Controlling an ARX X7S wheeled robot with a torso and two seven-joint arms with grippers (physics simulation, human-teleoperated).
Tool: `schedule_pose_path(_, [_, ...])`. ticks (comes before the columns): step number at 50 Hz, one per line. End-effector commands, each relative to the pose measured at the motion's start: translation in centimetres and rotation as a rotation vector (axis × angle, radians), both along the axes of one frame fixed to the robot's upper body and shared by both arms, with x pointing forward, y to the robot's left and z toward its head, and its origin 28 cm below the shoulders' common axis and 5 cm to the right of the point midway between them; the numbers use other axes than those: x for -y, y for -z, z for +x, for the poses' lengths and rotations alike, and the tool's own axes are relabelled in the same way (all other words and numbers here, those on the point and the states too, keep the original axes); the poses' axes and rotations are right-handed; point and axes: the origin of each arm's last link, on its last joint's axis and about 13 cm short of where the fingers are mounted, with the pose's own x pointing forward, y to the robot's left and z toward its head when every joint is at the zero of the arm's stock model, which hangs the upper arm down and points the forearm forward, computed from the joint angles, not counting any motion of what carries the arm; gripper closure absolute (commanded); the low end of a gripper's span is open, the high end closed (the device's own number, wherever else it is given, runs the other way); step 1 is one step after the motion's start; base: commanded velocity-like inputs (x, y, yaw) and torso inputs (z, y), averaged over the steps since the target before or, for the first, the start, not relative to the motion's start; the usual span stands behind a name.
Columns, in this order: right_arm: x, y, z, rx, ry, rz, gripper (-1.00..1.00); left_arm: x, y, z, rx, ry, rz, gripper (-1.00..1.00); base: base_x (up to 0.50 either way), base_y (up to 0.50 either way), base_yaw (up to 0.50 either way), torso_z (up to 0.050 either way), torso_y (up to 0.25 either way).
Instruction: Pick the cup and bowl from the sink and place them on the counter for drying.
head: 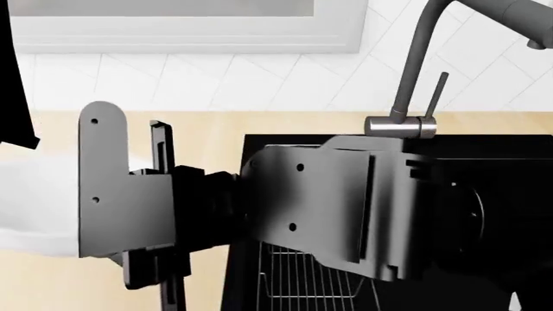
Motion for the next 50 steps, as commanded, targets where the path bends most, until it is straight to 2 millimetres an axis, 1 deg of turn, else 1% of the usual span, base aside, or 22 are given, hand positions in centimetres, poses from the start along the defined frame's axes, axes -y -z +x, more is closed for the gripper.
schedule_pose_path(1, [-1.0,1.2,0.5,-0.076,0.011,0.007,1.0,0.0,0.0,0.0,-0.002,0.001,0.001,-1.0,0.0,0.0,0.0,0.0,0.0])
schedule_pose_path(9, [-2.0,2.0,0.2,-0.091,-0.014,-0.005,1.0,0.0,0.2,0.1,-0.003,0.0,-0.003,-1.0,0.0,0.0,0.0,0.0,0.001])
schedule_pose_path(19, [-2.4,2.9,0.0,-0.103,-0.024,-0.031,1.0,0.0,0.3,0.1,-0.005,0.003,-0.005,-1.0,0.0,0.0,0.0,0.002,0.0])
schedule_pose_path(28, [-2.5,4.2,0.2,-0.126,-0.008,-0.06,1.0,0.0,0.3,0.1,-0.005,0.003,-0.006,-1.0,0.0,0.0,0.0,0.0,0.0])
schedule_pose_path(45, [-2.5,6.4,0.0,-0.158,-0.01,-0.12,1.0,0.0,0.4,0.1,-0.008,0.004,-0.007,-1.0,0.0,0.0,0.0,0.0,0.0])
schedule_pose_path(50, [-2.4,6.8,-0.4,-0.168,-0.027,-0.156,1.0,0.0,0.3,0.1,-0.008,0.006,-0.006,-1.0,0.0,0.0,0.0,0.0,0.0])
